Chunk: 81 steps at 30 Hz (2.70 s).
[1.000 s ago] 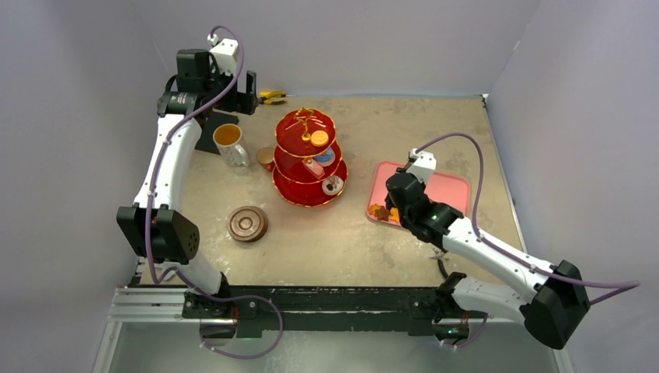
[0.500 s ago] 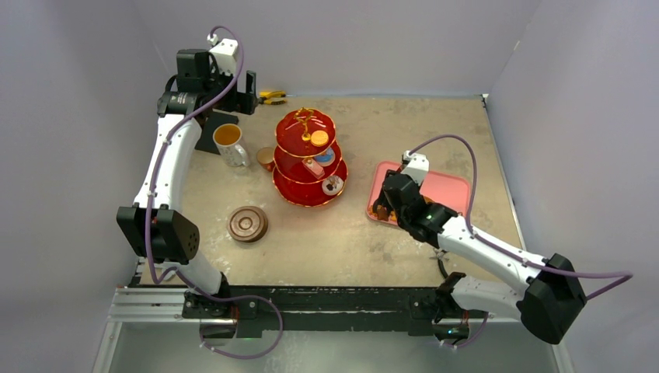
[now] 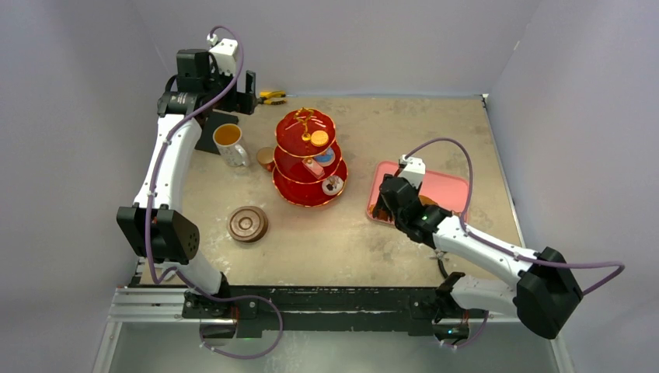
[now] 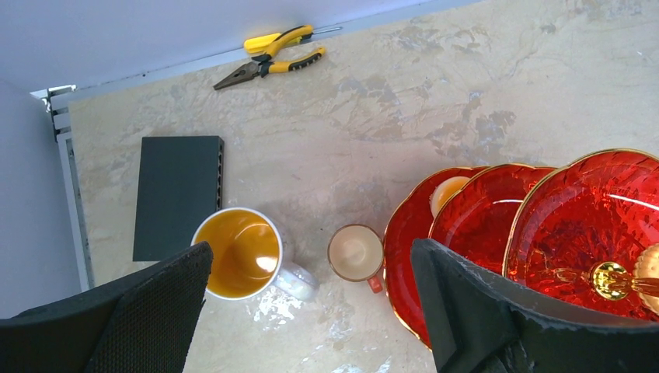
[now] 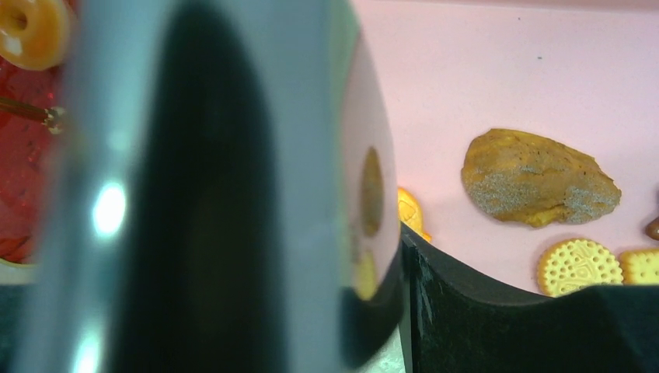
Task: Serve the afternoon tea
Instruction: Pick up the desert from the tray, then place the desert on the desert table.
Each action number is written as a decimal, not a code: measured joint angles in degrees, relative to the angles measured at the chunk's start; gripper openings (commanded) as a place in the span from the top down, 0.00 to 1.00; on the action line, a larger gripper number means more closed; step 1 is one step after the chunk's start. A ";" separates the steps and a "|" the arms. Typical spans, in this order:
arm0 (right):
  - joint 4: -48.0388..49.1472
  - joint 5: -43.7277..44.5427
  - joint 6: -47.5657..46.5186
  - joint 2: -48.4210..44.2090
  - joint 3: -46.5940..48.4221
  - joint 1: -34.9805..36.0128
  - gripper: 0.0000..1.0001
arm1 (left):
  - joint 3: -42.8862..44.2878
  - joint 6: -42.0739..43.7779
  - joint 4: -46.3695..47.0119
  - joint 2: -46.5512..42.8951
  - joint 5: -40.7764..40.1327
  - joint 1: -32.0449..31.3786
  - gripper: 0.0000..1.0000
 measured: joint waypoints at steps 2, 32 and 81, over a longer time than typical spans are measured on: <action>0.11 0.00 -0.13 0.48 -0.24 0.00 0.44 | 0.00 0.02 0.00 0.00 -0.13 0.00 0.01; -1.14 1.49 -1.42 -3.08 0.37 0.00 1.00 | 0.00 0.04 0.00 0.00 -0.81 0.00 0.01; 17.84 -11.96 -24.02 31.17 54.71 -0.09 0.63 | -0.02 -0.15 -0.79 -0.33 0.50 0.00 0.01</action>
